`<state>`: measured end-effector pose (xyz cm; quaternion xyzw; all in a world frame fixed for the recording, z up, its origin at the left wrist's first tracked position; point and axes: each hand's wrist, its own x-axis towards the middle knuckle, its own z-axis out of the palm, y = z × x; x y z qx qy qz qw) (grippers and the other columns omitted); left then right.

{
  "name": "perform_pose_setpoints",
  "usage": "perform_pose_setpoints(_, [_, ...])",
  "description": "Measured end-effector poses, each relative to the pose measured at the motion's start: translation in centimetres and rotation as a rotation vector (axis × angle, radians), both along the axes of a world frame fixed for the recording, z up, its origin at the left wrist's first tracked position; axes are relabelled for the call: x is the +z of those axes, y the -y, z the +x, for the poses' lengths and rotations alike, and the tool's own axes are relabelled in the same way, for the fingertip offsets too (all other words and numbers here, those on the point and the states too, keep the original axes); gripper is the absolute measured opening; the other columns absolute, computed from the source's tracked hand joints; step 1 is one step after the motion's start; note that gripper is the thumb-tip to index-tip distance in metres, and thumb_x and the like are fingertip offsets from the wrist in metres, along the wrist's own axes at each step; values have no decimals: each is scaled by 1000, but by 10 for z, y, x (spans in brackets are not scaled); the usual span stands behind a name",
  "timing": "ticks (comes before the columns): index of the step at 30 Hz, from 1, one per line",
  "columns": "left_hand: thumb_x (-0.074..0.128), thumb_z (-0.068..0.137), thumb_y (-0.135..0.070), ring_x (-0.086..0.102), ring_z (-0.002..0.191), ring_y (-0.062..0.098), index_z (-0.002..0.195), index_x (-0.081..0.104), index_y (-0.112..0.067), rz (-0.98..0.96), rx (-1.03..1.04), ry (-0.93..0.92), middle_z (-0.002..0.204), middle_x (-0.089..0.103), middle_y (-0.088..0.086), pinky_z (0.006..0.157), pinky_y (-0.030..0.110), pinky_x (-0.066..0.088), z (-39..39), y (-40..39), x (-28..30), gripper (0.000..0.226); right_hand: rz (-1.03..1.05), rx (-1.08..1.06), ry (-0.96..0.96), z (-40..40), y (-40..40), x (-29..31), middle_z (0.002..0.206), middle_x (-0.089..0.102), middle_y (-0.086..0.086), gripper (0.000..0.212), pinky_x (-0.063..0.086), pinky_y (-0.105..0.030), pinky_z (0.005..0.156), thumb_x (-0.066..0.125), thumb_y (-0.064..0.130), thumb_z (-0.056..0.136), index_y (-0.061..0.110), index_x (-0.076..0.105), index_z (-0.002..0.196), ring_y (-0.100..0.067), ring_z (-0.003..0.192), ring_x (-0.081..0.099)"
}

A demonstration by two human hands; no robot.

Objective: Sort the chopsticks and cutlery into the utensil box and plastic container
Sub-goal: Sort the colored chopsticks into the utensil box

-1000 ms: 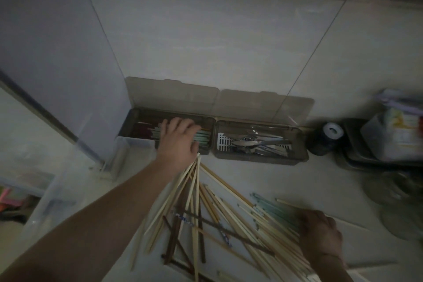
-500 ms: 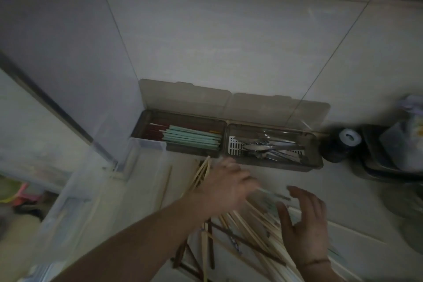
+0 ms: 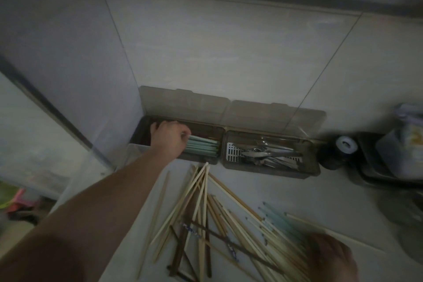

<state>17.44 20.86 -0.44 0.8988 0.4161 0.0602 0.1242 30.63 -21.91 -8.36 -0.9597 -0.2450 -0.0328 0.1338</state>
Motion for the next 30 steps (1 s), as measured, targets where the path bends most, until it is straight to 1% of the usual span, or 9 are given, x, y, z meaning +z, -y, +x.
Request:
perform_pose_setpoints(6, [56,93,-32,53,110,23,105,69,-37,17,18,-64,110,68,-4,113,53,19,11,2,-6,19,-2,-31,-25,5,0,-6,91,71,-12,49,52,-49,68,41,47,69,18,77,84,-43,81,60])
perform_pose_setpoints(9, [57,90,-33,47,121,26,135,50,-32,14,11,-19,128,59,0,113,52,22,10,5,-13,46,-35,-57,-68,6,-3,-4,93,70,-10,35,51,-50,69,53,39,66,21,75,86,-42,83,58])
perform_pose_setpoints(12, [58,88,-35,44,124,29,145,36,-26,91,-41,73,131,54,4,110,48,29,10,19,-13,61,-60,-54,-83,6,-8,3,92,70,-12,23,51,-51,70,68,18,63,19,74,85,-44,84,59])
perform_pose_setpoints(15, [59,88,-35,44,120,26,141,40,-24,168,-176,220,127,55,3,105,44,33,11,51,-8,58,-36,-58,-76,7,-11,5,90,70,-13,14,50,-52,70,69,24,72,18,74,83,-44,82,60])
perform_pose_setpoints(17, [57,88,-33,45,118,23,136,47,-25,169,-358,297,126,55,1,105,44,34,11,79,-7,50,13,6,-54,7,-17,7,87,69,-10,33,51,-50,68,48,40,74,19,73,81,-41,79,61])
perform_pose_setpoints(22, [45,94,-40,51,112,19,114,61,-28,277,-903,159,113,61,-4,111,52,27,15,147,-10,28,166,212,20,-10,-60,39,81,66,-2,31,48,-41,67,45,36,79,20,71,80,-34,75,59])
perform_pose_setpoints(24, [47,92,-37,57,99,20,108,65,-26,306,-962,118,99,65,-4,109,48,30,17,165,-14,26,234,283,23,-15,-76,48,81,65,0,26,45,-39,66,47,34,81,21,69,80,-32,74,58])
perform_pose_setpoints(27, [63,81,-28,58,80,18,104,67,-27,297,-982,133,86,62,-6,83,34,42,17,162,-20,23,341,315,-14,-17,-85,49,82,63,6,19,44,-37,67,49,34,82,24,66,80,-26,74,57])
perform_pose_setpoints(30, [70,79,-24,57,82,15,104,66,-30,265,-896,180,91,63,-9,78,32,44,11,134,-17,26,450,236,-72,-14,-77,44,87,63,4,24,41,-35,75,50,39,83,21,64,88,-26,79,57])
